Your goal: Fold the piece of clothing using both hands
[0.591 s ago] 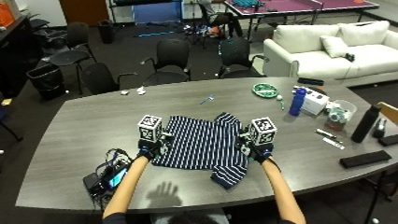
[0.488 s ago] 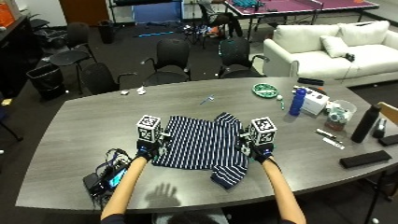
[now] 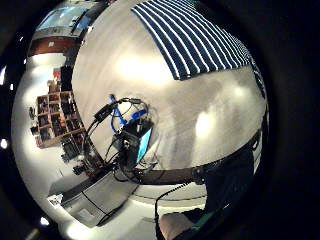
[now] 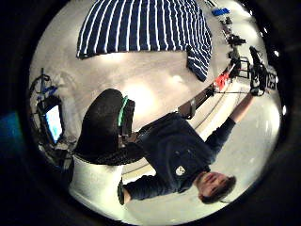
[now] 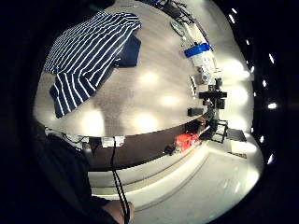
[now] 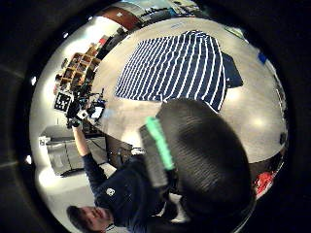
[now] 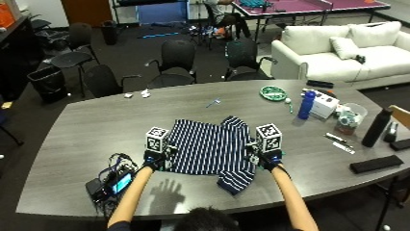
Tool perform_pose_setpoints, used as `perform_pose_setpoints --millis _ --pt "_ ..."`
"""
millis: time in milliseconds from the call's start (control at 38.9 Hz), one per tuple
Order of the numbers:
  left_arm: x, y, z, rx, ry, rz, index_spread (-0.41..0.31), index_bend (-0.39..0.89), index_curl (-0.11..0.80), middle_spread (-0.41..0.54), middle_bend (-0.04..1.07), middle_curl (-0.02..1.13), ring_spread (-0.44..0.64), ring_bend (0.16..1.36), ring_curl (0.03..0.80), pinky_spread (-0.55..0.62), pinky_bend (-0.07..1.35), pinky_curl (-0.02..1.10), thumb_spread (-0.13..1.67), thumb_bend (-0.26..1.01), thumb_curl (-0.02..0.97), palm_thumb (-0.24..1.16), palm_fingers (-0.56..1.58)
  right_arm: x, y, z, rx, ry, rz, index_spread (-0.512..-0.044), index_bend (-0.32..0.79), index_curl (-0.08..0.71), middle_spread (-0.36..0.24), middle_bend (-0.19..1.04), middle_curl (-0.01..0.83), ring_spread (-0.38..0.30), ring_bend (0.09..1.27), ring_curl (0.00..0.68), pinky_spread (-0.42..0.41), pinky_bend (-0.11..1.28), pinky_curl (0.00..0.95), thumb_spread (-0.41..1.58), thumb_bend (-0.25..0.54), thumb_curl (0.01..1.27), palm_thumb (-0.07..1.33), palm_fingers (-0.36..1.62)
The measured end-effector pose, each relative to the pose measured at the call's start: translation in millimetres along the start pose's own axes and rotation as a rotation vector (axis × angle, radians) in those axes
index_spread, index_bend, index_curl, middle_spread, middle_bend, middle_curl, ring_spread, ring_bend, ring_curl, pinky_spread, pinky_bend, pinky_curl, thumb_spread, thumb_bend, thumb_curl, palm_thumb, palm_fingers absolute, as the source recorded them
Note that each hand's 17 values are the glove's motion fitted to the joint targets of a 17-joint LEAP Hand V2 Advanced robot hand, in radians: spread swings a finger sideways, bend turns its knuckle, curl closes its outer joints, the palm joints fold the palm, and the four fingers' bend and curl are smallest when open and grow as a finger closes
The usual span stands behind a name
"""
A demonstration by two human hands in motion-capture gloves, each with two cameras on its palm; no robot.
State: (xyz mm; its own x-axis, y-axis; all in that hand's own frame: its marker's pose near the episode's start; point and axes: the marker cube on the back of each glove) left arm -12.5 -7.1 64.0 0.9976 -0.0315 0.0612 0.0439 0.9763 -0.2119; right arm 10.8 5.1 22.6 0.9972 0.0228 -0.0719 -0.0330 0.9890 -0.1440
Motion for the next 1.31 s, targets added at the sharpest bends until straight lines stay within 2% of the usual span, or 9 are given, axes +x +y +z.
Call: perform_pose_setpoints --millis 51,180,386,566,745,951,1003,1157,1311 --pt "3.7 10.1 -4.7 -0.079 0.009 -0.07 -0.101 0.01 0.096 0.223 0.17 0.15 0.33 0.73 0.249 0.31 0.58 0.28 1.08 0.09 0.229 0.36 -0.09 2.1 0.2 3.7 -0.02 0.013 0.001 -0.369 0.15 0.176 -0.016 0.31 0.263 0.04 0.37 0.199 0.185 0.39 0.25 1.19 0.054 0.16 0.22 0.36" --pt "14.1 8.2 -7.3 -0.208 0.08 -0.114 -0.099 0.02 0.072 0.243 0.18 0.17 0.34 0.77 0.262 0.34 0.61 0.3 1.08 0.06 0.256 0.38 -0.13 10.1 -6.4 14.0 -0.06 0.003 0.014 -0.372 0.15 0.2 -0.026 0.32 0.286 0.027 0.36 0.211 0.175 0.37 0.262 1.23 0.058 0.18 0.26 0.38" --pt "13.9 -34.7 7.8 -0.079 -0.005 -0.017 -0.118 0.1 0.097 0.24 0.19 0.19 0.35 0.74 0.257 0.35 0.6 0.31 1.08 0.05 0.304 0.47 -0.08 12.6 -22.0 25.2 -0.092 -0.004 0.022 -0.37 0.14 0.219 -0.031 0.3 0.312 0.02 0.36 0.237 0.164 0.37 0.285 1.28 0.041 0.2 0.28 0.37" --pt "5.5 -60.4 35.0 -0.173 -0.004 -0.038 -0.133 0.14 0.134 0.158 0.22 0.23 0.31 0.7 0.252 0.33 0.61 0.31 1.07 0.03 0.336 0.53 0.02 8.8 -33.6 38.4 -0.129 0.029 0.012 -0.366 0.13 0.227 -0.027 0.28 0.329 0.014 0.37 0.254 0.158 0.37 0.3 1.29 0.022 0.21 0.3 0.38" --pt "6.3 -83.3 60.6 -0.267 0.12 0.07 -0.132 0.2 0.201 0.09 0.23 0.26 0.26 0.67 0.245 0.3 0.51 0.29 1.06 0.01 0.363 0.58 0.12 6.0 -39.4 44.2 -0.138 0.06 0.036 -0.363 0.14 0.236 -0.027 0.27 0.343 0.007 0.36 0.268 0.156 0.36 0.311 1.3 0.001 0.23 0.31 0.38" --pt "-0.1 -95.6 76.0 -0.24 0.117 -0.021 -0.137 0.24 0.271 0.013 0.23 0.3 0.19 0.6 0.235 0.26 0.43 0.28 1.05 0.0 0.392 0.64 0.25 -13.6 -31.8 40.7 -0.13 0.04 -0.019 -0.36 0.13 0.24 -0.026 0.27 0.356 0.003 0.35 0.278 0.149 0.36 0.321 1.31 -0.011 0.24 0.31 0.39" --pt "-0.5 -98.0 76.3 -0.195 0.112 -0.05 -0.151 0.32 0.303 -0.026 0.28 0.31 0.14 0.53 0.218 0.19 0.39 0.27 1.06 0.0 0.403 0.67 0.41 -22.2 -32.4 41.4 -0.111 0.0 -0.069 -0.359 0.14 0.242 -0.026 0.26 0.359 0.003 0.35 0.28 0.148 0.36 0.323 1.31 -0.012 0.24 0.31 0.39" --pt "1.3 -107.1 71.9 -0.049 0.08 -0.062 -0.185 0.27 0.332 -0.1 0.34 0.35 -0.03 0.51 0.24 -0.06 0.45 0.31 1.08 0.04 0.441 0.79 0.8 -35.0 -31.9 61.2 -0.21 -0.054 -0.024 -0.357 0.11 0.237 -0.026 0.23 0.36 -0.002 0.38 0.297 0.15 0.39 0.339 1.31 -0.005 0.25 0.33 0.43" --pt "4.1 -109.5 66.3 -0.087 0.073 -0.075 -0.217 0.27 0.369 -0.154 0.34 0.4 -0.13 0.46 0.275 -0.17 0.41 0.34 1.07 0.04 0.464 0.84 0.92 -56.3 -42.6 96.7 -0.299 -0.04 -0.046 -0.343 0.06 0.202 -0.03 0.19 0.356 -0.011 0.47 0.323 0.12 0.5 0.362 1.26 0.02 0.29 0.44 0.51"
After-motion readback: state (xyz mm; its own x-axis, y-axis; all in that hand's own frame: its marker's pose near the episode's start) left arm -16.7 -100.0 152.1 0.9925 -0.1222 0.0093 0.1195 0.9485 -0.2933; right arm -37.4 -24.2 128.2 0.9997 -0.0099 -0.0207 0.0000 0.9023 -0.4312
